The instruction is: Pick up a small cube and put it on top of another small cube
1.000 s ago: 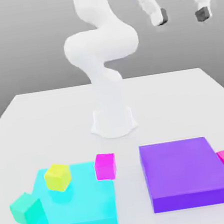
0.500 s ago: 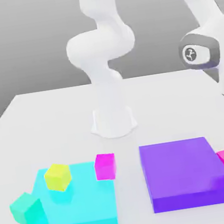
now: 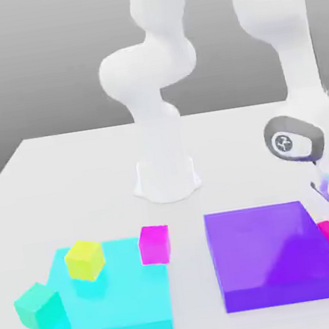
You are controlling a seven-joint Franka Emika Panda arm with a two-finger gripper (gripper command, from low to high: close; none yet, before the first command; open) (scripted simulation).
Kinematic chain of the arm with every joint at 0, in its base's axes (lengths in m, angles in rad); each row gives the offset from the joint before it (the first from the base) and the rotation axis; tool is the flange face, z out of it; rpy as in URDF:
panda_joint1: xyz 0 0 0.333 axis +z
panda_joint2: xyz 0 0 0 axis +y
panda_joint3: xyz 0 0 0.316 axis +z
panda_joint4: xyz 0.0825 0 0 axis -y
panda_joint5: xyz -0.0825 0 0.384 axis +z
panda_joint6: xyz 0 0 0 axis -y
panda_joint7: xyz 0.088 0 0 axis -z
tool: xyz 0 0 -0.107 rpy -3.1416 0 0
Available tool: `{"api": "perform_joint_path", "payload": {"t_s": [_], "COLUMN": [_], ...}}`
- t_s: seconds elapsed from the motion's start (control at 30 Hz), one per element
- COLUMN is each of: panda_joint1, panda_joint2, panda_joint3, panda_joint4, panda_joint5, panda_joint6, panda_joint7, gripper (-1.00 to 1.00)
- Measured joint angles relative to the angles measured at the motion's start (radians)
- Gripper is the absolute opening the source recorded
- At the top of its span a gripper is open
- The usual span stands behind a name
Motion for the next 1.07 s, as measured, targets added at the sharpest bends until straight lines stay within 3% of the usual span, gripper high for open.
{"api": "perform_joint_path", "payload": {"t_s": [0.13,0.37,0.7,0.93,0.97,1.07], "panda_joint1": [-0.035,-0.341,-0.658,-0.668,-0.667,-0.667], "panda_joint2": [-0.138,-0.354,-0.607,-0.465,-0.446,-0.446], "panda_joint3": [0.021,-0.158,-0.466,-0.544,-0.547,-0.547], "panda_joint4": [-0.027,-0.074,-0.146,-0.19,-0.194,-0.194], "panda_joint5": [0.051,0.028,-0.051,0.013,0.019,0.019], "panda_joint6": [-0.108,-0.257,-0.439,-0.265,-0.241,-0.241], "panda_joint7": [-0.051,-0.279,-0.594,-0.693,-0.699,-0.699], "gripper": [-1.0,-1.0,-1.0,-1.0,1.0,1.0]}}
